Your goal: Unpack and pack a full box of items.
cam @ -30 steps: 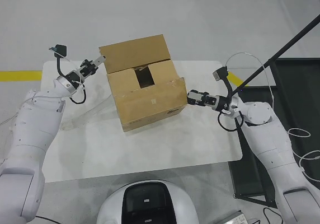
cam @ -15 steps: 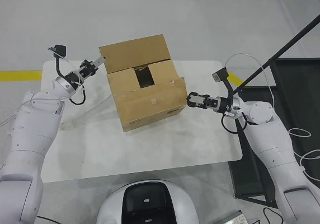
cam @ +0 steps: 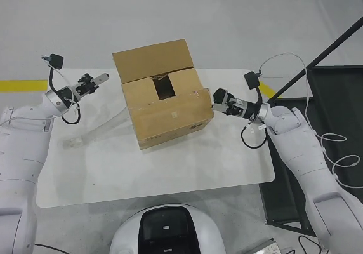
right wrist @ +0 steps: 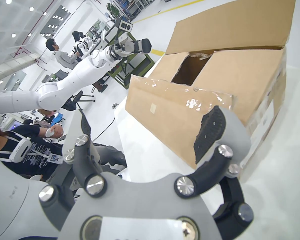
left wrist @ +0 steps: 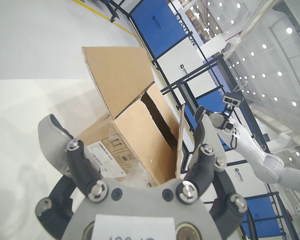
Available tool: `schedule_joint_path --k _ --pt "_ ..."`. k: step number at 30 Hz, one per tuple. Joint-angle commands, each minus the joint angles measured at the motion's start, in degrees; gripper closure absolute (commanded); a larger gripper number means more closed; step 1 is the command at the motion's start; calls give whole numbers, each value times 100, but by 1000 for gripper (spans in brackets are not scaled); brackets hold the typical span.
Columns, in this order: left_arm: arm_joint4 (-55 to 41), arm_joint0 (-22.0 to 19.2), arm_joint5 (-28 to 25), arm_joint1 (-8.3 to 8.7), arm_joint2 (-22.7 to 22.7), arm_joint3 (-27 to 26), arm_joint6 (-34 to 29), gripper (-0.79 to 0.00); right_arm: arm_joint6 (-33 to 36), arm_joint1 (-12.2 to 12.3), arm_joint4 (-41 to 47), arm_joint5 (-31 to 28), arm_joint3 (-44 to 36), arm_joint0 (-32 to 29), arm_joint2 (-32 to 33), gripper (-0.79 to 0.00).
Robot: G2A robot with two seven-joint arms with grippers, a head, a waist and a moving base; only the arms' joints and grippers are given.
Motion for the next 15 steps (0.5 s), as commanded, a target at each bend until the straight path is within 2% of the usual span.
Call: schedule_joint_path --k 1,4,15 --pt "6 -3 2 -3 4 5 41 -785 -292 -76 -358 5 215 172 -160 -785" --pt "6 -3 2 -3 4 5 41 -785 -795 -155 -1055 5 400 357 -329 -785" --pt "6 -3 2 -3 4 5 41 -785 -892 -137 -1164 94 284 318 -271 -785"
